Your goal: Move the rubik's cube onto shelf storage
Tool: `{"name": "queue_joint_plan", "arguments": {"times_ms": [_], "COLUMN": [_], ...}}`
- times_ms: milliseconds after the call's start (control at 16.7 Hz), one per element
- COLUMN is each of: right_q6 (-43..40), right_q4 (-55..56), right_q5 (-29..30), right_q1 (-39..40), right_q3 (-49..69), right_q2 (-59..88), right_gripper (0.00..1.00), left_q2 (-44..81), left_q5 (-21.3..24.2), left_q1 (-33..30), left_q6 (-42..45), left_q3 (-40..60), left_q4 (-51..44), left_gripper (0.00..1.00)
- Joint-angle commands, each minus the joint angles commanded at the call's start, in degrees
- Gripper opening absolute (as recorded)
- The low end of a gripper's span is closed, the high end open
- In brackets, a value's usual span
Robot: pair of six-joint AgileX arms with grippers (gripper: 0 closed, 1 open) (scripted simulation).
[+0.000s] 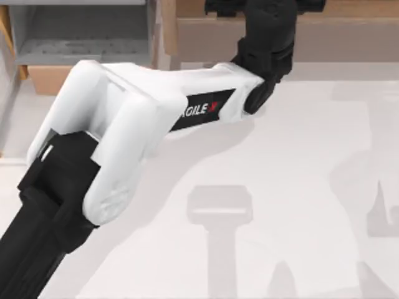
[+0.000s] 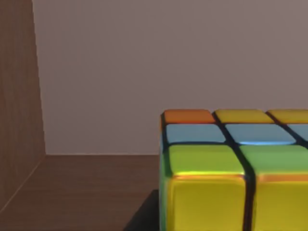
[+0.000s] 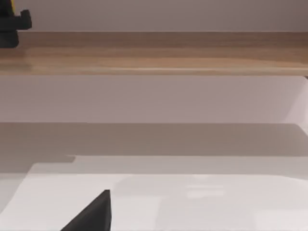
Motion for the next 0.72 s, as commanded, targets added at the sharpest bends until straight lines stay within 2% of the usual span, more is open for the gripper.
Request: {"name": "queue_joint_plan", "arguments": {"times_ms": [60, 720], "right_q6": [0.0, 0.0], "right_q4": [0.0, 0.0], "right_q5": [0.0, 0.0], "right_q1": [0.0, 0.0], "right_q3": [0.0, 0.0], "right_q2": [0.0, 0.0], "right_gripper": [1.00, 1.00], "left_q2": [0.0, 0.0], "left_q5": [0.0, 0.0], "left_q1": [0.0, 0.0], "left_q6": [0.0, 0.0], "left_q3": [0.0, 0.0], "left_q4": [0.0, 0.0], "left_gripper": [0.00, 0.83]}}
